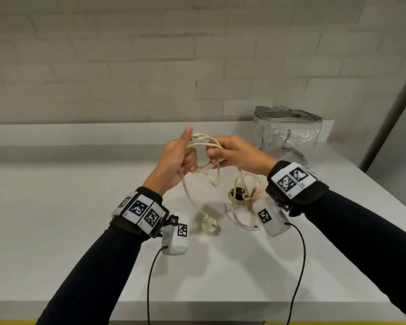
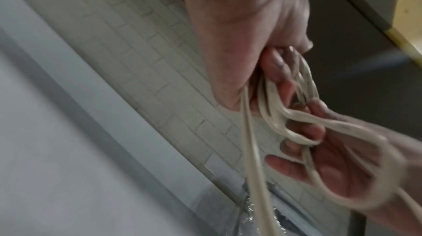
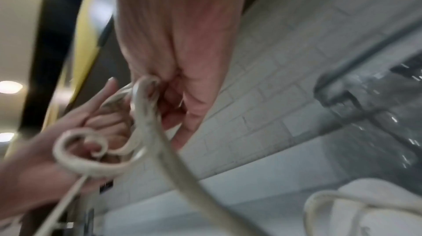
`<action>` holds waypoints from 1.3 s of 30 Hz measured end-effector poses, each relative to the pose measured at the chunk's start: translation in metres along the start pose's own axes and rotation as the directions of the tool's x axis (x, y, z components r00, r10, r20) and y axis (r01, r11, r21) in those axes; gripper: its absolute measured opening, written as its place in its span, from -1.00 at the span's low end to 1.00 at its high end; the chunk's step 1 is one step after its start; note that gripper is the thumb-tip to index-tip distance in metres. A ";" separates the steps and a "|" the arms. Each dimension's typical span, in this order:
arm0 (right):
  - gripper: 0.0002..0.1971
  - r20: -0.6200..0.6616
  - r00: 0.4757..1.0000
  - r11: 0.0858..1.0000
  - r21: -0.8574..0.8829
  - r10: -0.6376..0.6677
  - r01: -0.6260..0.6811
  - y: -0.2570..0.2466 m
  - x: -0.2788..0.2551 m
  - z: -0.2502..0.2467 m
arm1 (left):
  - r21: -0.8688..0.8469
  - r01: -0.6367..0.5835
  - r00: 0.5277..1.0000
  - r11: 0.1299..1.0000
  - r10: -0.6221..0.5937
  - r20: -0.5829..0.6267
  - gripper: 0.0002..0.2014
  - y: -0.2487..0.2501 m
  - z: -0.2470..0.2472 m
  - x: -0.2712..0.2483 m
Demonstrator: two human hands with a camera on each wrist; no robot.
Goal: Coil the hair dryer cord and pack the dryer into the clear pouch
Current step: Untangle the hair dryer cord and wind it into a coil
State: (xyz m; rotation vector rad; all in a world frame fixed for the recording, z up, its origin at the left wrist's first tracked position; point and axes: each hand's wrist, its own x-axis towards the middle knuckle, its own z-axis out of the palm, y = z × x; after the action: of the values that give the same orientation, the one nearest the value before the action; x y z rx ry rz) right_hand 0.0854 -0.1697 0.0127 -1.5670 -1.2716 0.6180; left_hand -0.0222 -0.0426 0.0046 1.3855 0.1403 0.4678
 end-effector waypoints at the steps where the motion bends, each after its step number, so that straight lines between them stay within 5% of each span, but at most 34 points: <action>1: -0.83 -0.040 0.999 0.994 -0.108 -0.036 0.031 0.001 0.001 0.002 | 0.053 0.033 0.999 0.998 -0.034 0.018 -0.41 0.002 -0.003 0.000; 4: -0.82 -0.038 0.993 0.911 -0.403 -0.109 0.085 0.001 0.006 0.011 | 0.397 0.167 0.973 0.903 -0.215 0.080 -0.45 0.018 0.001 -0.003; 7: -0.76 -0.042 0.991 0.848 -0.523 -0.125 0.085 -0.004 0.011 0.014 | 0.560 0.198 0.968 0.804 -0.251 0.019 -0.45 0.031 0.005 -0.002; 10: -0.77 -0.097 0.975 0.811 -0.575 -0.199 0.108 -0.006 0.013 0.012 | 0.418 0.191 0.972 0.888 -0.231 0.047 -0.51 0.030 0.004 0.001; 15: -0.88 -0.184 0.970 0.953 -0.287 -0.157 0.100 0.019 0.003 0.010 | 0.073 0.174 0.983 0.982 -0.178 0.048 -0.55 0.018 0.004 0.001; 19: -0.72 -0.284 0.959 0.988 -0.152 -0.017 -0.027 0.047 -0.011 0.005 | -0.187 0.147 0.978 0.971 -0.115 0.173 -0.63 0.021 0.002 -0.001; 22: -0.62 -0.250 0.965 0.956 -0.255 0.082 -0.147 0.062 -0.017 0.014 | -0.305 0.125 0.969 0.944 -0.049 0.244 -0.56 0.026 0.012 -0.002; 24: -0.67 -0.205 0.970 0.892 -0.403 0.128 -0.203 0.068 -0.018 0.024 | -0.323 0.108 0.969 0.940 -0.026 0.247 -0.56 0.029 0.018 0.001; 27: -0.75 -0.023 0.966 0.643 -0.742 0.259 -0.190 0.057 -0.027 0.034 | -0.311 0.032 0.993 0.950 0.004 0.114 -0.61 0.027 0.020 0.011; 29: -0.62 0.057 0.937 0.438 -0.893 0.343 -0.106 0.047 -0.038 0.041 | -0.229 -0.021 1.000 0.973 0.023 0.005 -0.78 0.021 0.018 0.018; 31: -0.62 0.116 0.940 0.341 -0.940 0.321 -0.001 0.034 -0.047 0.045 | -0.064 -0.056 0.996 0.996 0.051 -0.069 -0.79 0.016 0.020 0.022; 34: -0.79 0.226 0.967 0.435 -0.887 0.120 0.154 0.008 -0.049 0.036 | 0.188 -0.046 0.995 0.981 0.062 -0.077 -0.46 0.006 0.030 0.025; 37: -0.79 0.111 0.988 0.643 -0.750 -0.107 0.154 -0.009 -0.037 0.007 | 0.441 -0.005 1.000 0.898 -0.009 0.030 -0.70 0.001 0.040 0.019; 39: -0.83 -0.036 0.973 0.778 -0.608 -0.227 0.159 -0.019 -0.030 -0.014 | 0.490 -0.019 0.992 0.872 -0.046 0.121 -0.66 -0.006 0.036 0.019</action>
State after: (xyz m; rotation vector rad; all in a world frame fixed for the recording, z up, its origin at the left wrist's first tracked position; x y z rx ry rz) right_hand 0.0798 -0.2038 0.0295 -1.9100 -1.6186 -0.0301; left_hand 0.0091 -0.0687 0.0093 1.9111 0.1702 0.3388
